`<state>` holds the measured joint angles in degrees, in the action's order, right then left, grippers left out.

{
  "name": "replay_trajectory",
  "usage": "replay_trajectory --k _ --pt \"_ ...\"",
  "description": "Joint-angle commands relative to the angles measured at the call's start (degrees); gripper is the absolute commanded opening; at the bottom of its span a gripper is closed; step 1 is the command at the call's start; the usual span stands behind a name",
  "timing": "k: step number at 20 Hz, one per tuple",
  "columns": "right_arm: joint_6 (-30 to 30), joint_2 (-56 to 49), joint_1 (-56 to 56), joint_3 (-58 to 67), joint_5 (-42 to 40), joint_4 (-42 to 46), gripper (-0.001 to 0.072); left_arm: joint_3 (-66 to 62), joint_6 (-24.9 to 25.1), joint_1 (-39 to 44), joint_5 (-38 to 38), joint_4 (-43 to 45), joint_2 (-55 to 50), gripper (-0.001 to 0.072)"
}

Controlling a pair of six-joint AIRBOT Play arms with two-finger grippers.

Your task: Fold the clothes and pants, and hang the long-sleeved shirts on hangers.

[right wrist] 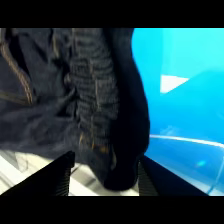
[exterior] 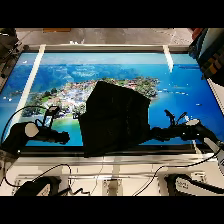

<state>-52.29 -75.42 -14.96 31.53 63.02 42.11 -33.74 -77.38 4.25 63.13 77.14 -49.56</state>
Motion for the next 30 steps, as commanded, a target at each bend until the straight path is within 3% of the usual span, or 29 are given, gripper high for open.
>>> replay_trajectory --k 1,3,4,7,8,9,13,21,25,30 --pt "-1.1 -0.1 0.8 0.0 -2.6 -2.0 0.0427 2.2 0.1 0.0 -0.4 -1.9 -0.2 0.0470" --pt "-1.2 -0.1 0.8 0.0 -2.4 -2.4 0.0236 3.6 0.2 -0.1 -0.9 -4.2 -0.3 0.0470" --pt "-1.3 -0.1 0.8 0.0 -2.3 -3.2 0.0202 4.3 0.2 0.0 -1.3 -5.5 -0.3 0.0469" --pt "-1.3 -0.1 0.9 0.0 -0.2 -5.0 0.0198 5.7 0.2 -0.1 -1.7 -7.4 -0.2 0.0470" --pt "-1.2 -0.1 0.9 0.0 0.9 -5.0 0.0083 5.9 0.2 -0.1 -1.7 -7.1 -0.2 0.0470" --pt "-1.2 -0.1 0.9 0.0 2.0 -5.0 0.0027 5.9 0.2 -0.1 -1.7 -7.3 -0.2 0.0470" --pt "-1.0 -0.1 0.9 0.0 5.4 -5.8 0.0027 7.1 0.3 -0.1 -1.6 -9.7 -0.3 0.0470" --pt "-0.5 -0.1 0.9 0.0 6.8 -12.3 0.0027 14.2 8.8 -0.1 -2.8 -20.7 -0.3 0.0505" --pt "-0.5 -0.1 0.9 0.0 7.0 -12.3 0.0027 15.5 9.3 -0.1 -8.2 -23.9 -0.3 0.0504" --pt "-0.5 -0.1 0.9 0.0 7.3 -12.3 0.0027 15.5 11.4 -0.1 -10.0 -28.1 -8.4 0.0504"
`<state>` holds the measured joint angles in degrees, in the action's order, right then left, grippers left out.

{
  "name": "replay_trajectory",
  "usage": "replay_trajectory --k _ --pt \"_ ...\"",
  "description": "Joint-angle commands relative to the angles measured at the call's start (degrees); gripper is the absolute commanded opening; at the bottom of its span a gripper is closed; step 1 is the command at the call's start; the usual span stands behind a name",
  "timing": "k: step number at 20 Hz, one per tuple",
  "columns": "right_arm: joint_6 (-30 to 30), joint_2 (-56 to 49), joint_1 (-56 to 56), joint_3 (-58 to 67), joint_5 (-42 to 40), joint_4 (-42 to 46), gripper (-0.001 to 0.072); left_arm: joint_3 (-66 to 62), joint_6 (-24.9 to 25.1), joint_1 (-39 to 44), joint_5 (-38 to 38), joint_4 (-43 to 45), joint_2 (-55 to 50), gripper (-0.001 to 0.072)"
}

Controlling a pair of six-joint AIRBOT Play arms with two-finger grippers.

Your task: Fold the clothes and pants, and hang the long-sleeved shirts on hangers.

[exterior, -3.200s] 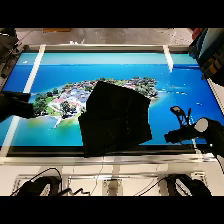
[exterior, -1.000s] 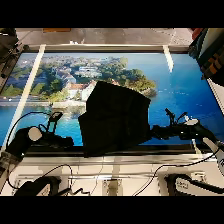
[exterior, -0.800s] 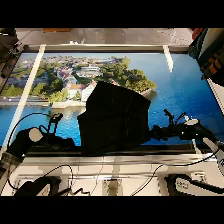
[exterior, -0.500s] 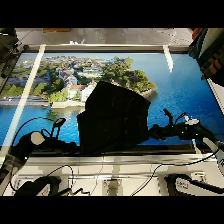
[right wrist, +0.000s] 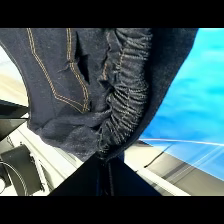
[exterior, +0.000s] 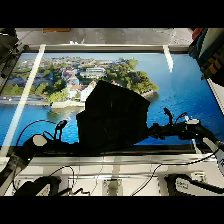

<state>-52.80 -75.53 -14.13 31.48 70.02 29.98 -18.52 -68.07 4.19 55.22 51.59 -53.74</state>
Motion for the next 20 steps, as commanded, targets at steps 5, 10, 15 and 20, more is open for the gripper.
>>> replay_trajectory --k 5,10,15,20 --pt "0.0 0.0 0.0 0.0 1.2 -0.2 0.0027 0.3 14.4 0.0 -2.3 -17.2 -11.1 0.0277" --pt "6.1 1.4 0.0 0.1 5.8 -5.2 0.0026 -4.0 17.6 0.0 1.2 -19.0 -10.8 0.0009" --pt "7.5 10.1 0.0 0.1 7.1 -10.4 0.0026 -18.9 18.0 -2.3 14.4 -18.4 -9.8 0.0008" --pt "5.6 22.7 0.0 5.9 7.2 -10.8 0.0026 -36.5 17.9 -11.5 22.2 -18.5 -2.6 0.0008"
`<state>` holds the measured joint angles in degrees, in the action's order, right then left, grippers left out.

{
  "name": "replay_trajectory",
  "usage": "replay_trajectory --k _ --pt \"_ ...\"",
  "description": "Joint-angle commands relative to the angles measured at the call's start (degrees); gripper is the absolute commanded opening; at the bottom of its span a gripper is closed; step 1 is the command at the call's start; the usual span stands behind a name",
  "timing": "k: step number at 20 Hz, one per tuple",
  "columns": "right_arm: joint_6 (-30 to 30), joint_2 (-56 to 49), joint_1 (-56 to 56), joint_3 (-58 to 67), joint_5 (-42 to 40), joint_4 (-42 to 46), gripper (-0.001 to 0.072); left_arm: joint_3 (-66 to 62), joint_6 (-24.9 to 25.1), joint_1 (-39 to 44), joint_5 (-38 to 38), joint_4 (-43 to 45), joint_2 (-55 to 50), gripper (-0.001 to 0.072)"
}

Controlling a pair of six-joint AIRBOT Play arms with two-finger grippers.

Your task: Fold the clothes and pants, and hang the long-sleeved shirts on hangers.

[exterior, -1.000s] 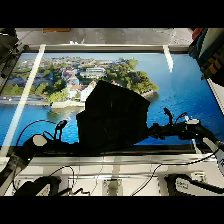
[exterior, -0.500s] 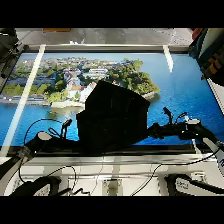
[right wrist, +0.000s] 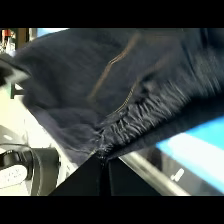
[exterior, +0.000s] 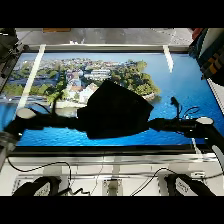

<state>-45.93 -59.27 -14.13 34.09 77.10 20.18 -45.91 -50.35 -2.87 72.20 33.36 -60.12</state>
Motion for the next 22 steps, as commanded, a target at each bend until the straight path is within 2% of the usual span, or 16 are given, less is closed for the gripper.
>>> replay_trajectory --k 1,4,8,11,14,17,19,22 --pt "-2.8 8.8 0.0 5.6 -0.1 -1.1 0.0026 -12.0 0.2 -6.0 5.1 -0.5 6.0 0.0007" --pt "-8.2 15.0 0.0 14.1 -0.1 -5.3 0.0026 -19.3 0.3 -8.7 0.9 -0.7 14.1 0.0007" --pt "-13.6 21.8 0.0 23.6 -0.1 -16.2 0.0026 -21.7 0.3 -8.7 -15.8 -0.6 27.4 0.0007" --pt "-18.5 27.3 0.0 27.8 -1.1 -18.2 0.0026 -21.7 0.3 -8.7 -24.1 -0.4 35.7 0.0008" --pt "-26.1 33.0 0.0 27.9 -2.1 -14.9 0.0026 -21.7 0.2 -8.7 -23.4 -0.4 40.4 0.0008" --pt "-35.5 37.4 0.0 27.0 -3.2 -2.1 0.0026 -21.1 -0.5 -8.7 -16.8 -0.4 40.3 0.0007" --pt "-40.7 38.6 0.0 23.2 -5.5 5.1 0.0026 -18.5 -4.7 -8.7 -14.2 -0.5 38.4 0.0007" --pt "-42.1 38.2 0.0 11.7 -12.2 6.6 0.0026 -11.1 -5.8 -7.5 -13.7 -0.7 33.0 0.0007"
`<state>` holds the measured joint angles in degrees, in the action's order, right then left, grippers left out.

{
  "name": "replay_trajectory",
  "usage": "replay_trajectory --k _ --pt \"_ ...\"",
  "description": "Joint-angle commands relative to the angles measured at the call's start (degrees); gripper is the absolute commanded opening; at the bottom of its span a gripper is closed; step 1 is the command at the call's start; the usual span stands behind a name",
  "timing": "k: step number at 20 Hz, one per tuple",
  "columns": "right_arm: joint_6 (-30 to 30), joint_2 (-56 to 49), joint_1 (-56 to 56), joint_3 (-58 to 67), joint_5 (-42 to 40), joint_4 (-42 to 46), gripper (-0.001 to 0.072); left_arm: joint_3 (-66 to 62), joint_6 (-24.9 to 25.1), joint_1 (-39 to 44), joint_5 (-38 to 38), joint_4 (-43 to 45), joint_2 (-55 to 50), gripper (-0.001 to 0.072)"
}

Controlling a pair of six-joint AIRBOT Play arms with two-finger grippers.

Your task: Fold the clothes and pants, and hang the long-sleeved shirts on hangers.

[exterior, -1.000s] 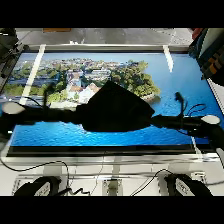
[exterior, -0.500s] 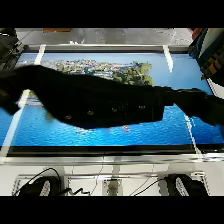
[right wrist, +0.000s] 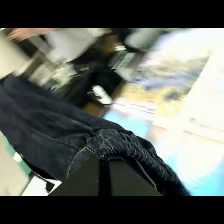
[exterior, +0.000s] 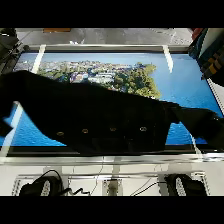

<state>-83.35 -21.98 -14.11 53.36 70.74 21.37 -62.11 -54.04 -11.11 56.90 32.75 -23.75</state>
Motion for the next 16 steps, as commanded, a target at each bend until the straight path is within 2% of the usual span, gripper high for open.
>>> replay_trajectory --k 1,3,5,7,10,12,16 --pt "-4.7 0.2 0.0 -11.8 -9.3 5.2 0.0026 7.8 -2.1 2.0 0.5 -0.3 -6.3 0.0007" --pt "-4.7 -2.9 0.0 -19.2 -18.3 4.2 0.0026 12.5 -2.0 6.9 -6.1 -0.5 -14.2 0.0007" --pt "-3.7 -8.2 0.0 -21.8 -24.8 4.3 0.0026 13.7 4.5 14.4 -15.1 -0.6 -24.0 0.0007" --pt "0.6 -14.9 0.8 -21.2 -28.5 3.4 0.0026 12.8 8.7 22.5 -25.8 -1.5 -33.5 0.0007" --pt "8.8 -24.9 4.8 -18.3 -33.2 3.5 0.0026 10.6 8.7 29.6 -37.9 -1.5 -44.0 0.0007" --pt "12.6 -30.5 5.4 -15.3 -33.2 4.7 0.0026 9.7 8.6 30.6 -38.9 -1.5 -46.8 0.0007" --pt "12.7 -38.3 5.2 -7.1 -33.4 11.6 0.0026 9.7 8.2 29.9 -38.4 -1.4 -44.4 0.0007"
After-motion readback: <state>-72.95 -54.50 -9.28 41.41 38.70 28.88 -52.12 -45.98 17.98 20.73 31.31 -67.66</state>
